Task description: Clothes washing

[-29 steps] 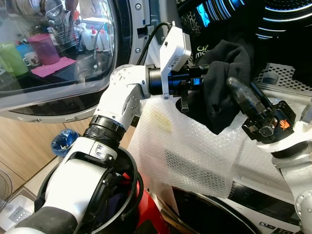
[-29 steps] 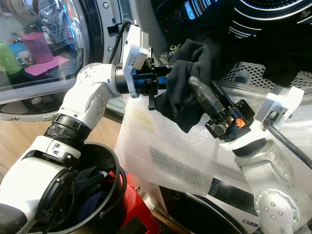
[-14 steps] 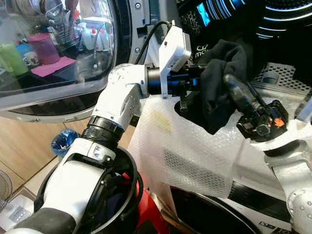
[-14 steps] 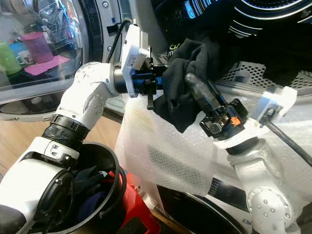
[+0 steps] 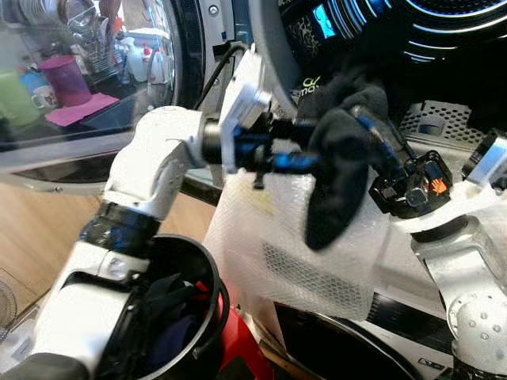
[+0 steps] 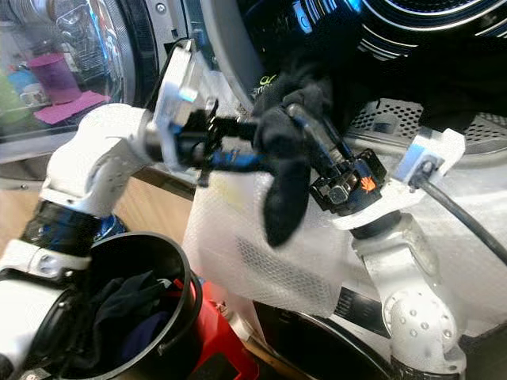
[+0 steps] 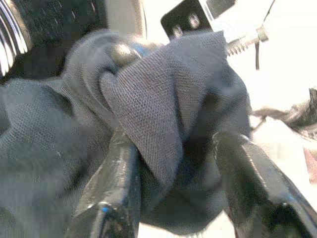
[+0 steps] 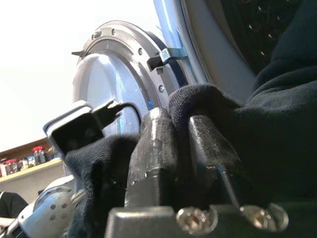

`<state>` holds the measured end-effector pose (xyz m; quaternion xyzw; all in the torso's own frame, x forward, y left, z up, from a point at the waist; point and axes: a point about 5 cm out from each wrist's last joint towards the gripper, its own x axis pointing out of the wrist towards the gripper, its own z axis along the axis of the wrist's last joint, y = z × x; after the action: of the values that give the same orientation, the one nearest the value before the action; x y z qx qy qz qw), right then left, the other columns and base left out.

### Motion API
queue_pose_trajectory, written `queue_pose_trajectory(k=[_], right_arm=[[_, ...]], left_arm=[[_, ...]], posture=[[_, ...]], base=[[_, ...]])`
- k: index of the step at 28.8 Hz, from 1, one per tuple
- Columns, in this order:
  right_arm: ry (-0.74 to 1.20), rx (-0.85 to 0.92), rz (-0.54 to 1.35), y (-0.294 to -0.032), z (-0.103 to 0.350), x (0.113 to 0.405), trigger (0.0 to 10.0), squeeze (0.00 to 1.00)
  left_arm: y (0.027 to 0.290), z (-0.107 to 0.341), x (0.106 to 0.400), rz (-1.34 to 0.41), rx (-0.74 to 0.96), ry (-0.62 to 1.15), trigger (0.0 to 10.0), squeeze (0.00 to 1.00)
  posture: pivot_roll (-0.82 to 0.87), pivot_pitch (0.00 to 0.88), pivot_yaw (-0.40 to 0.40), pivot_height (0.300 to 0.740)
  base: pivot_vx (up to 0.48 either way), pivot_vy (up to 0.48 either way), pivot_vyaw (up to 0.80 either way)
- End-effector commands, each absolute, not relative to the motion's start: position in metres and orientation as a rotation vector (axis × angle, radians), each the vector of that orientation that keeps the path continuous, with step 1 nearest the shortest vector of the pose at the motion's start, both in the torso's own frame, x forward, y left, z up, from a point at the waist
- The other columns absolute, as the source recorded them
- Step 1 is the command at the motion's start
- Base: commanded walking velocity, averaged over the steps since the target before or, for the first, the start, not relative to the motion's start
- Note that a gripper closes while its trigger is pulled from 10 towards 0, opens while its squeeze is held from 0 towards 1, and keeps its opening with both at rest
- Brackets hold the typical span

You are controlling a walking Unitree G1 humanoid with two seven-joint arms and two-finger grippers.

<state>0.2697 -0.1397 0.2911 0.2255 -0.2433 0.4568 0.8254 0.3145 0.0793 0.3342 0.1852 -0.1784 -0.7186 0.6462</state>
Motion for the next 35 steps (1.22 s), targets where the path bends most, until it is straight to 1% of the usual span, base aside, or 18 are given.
queue_pose_trajectory(k=[1, 2, 6, 10, 12, 15, 17, 18, 19, 21, 23, 24, 25, 27, 31, 32, 34, 35], right_arm=[[-0.561, 0.475, 0.98, -0.138, 0.3, 0.269, 0.0, 0.0], [-0.562, 0.479, 0.98, -0.137, 0.3, 0.27, 0.0, 0.0], [-0.565, 0.482, 0.981, -0.136, 0.3, 0.272, 0.0, 0.0], [-0.572, 0.488, 0.979, -0.136, 0.3, 0.274, 0.0, 0.0], [-0.574, 0.492, 0.981, -0.135, 0.3, 0.274, 0.0, 0.0], [-0.577, 0.492, 0.983, -0.134, 0.301, 0.275, 0.0, 0.0], [-0.585, 0.493, 0.983, -0.134, 0.303, 0.276, 0.0, 0.0], [-0.591, 0.493, 0.982, -0.134, 0.304, 0.277, 0.0, 0.0], [-0.592, 0.492, 0.982, -0.135, 0.304, 0.277, 0.0, 0.0], [-0.602, 0.492, 0.981, -0.135, 0.305, 0.277, 0.0, 0.0], [-0.614, 0.491, 0.982, -0.136, 0.307, 0.277, 0.0, 0.0], [-0.622, 0.489, 0.984, -0.137, 0.309, 0.277, 0.0, 0.0], [-0.627, 0.489, 0.987, -0.138, 0.311, 0.277, 0.0, 0.0], [-0.647, 0.473, 1.004, -0.139, 0.321, 0.281, 0.0, 0.0], [-0.701, 0.42, 1.072, -0.137, 0.347, 0.292, 0.0, 0.0], [-0.718, 0.403, 1.097, -0.136, 0.359, 0.299, 0.0, 0.0], [-0.733, 0.37, 1.13, -0.133, 0.372, 0.307, 0.0, 0.0], [-0.74, 0.36, 1.152, -0.131, 0.376, 0.309, 0.0, 0.0]], left_arm=[[0.083, 0.332, 0.31, -1.646, 0.507, -0.375, 10.0, 1.0], [0.087, 0.332, 0.307, -1.646, 0.538, -0.354, 10.0, 1.0], [0.096, 0.329, 0.3, -1.686, 0.542, -0.3, 10.0, 1.0], [0.11, 0.302, 0.28, -1.82, 0.536, -0.11, 10.0, 1.0], [0.117, 0.278, 0.276, -1.827, 0.543, 0.002, 10.0, 1.0], [0.123, 0.262, 0.273, -1.805, 0.522, 0.06, 10.0, 1.0], [0.125, 0.251, 0.277, -1.712, 0.5, 0.053, 10.0, 1.0], [0.125, 0.247, 0.28, -1.619, 0.456, 0.034, 10.0, 1.0], [0.125, 0.248, 0.28, -1.603, 0.445, 0.032, 10.0, 1.0], [0.123, 0.244, 0.285, -1.446, 0.389, -0.064, 10.0, 1.0], [0.123, 0.234, 0.285, -1.296, 0.281, -0.11, 10.0, 1.0], [0.127, 0.223, 0.281, -1.208, 0.191, -0.09, 10.0, 0.14], [0.129, 0.219, 0.28, -1.175, 0.169, -0.087, 10.0, 0.0], [0.133, 0.206, 0.272, -1.123, 0.117, -0.052, 10.0, 0.0], [0.149, 0.187, 0.264, -1.009, 0.085, 0.02, 10.0, 0.0], [0.157, 0.185, 0.265, -0.91, 0.085, 0.011, 10.0, 0.0], [0.165, 0.181, 0.265, -0.801, 0.075, 0.008, 10.0, 0.0], [0.167, 0.179, 0.263, -0.786, 0.068, 0.015, 10.0, 0.0]], posture=[[-0.03, 0.056, 0.101, 0.74], [-0.03, 0.049, 0.099, 0.74], [-0.03, 0.045, 0.099, 0.74], [-0.02, 0.042, 0.102, 0.74], [-0.02, 0.042, 0.102, 0.74], [-0.02, 0.055, 0.108, 0.74], [-0.03, 0.062, 0.111, 0.74], [-0.03, 0.062, 0.111, 0.74], [-0.03, 0.062, 0.111, 0.74], [-0.03, 0.065, 0.119, 0.74], [-0.03, 0.067, 0.122, 0.74], [-0.03, 0.071, 0.119, 0.74], [-0.02, 0.073, 0.116, 0.74], [-0.02, 0.073, 0.113, 0.74], [-0.02, 0.069, 0.101, 0.74], [-0.01, 0.067, 0.095, 0.74], [0.0, 0.064, 0.084, 0.74], [0.0, 0.064, 0.082, 0.74]], base=[[0.0, 0.0, 0.0], [0.0, 0.0, 0.0], [0.0, 0.0, 0.0], [0.0, 0.0, 0.0], [0.0, 0.0, 0.0], [0.0, 0.0, 0.0], [0.0, 0.0, 0.0], [0.0, 0.0, 0.0], [0.0, 0.0, 0.0], [0.0, 0.0, 0.0], [0.0, 0.0, 0.0], [0.0, 0.0, 0.0], [0.0, 0.0, 0.0], [0.0, 0.0, 0.0], [0.0, 0.0, 0.0], [0.0, 0.0, 0.0], [0.0, 0.0, 0.0], [0.0, 0.0, 0.0]])
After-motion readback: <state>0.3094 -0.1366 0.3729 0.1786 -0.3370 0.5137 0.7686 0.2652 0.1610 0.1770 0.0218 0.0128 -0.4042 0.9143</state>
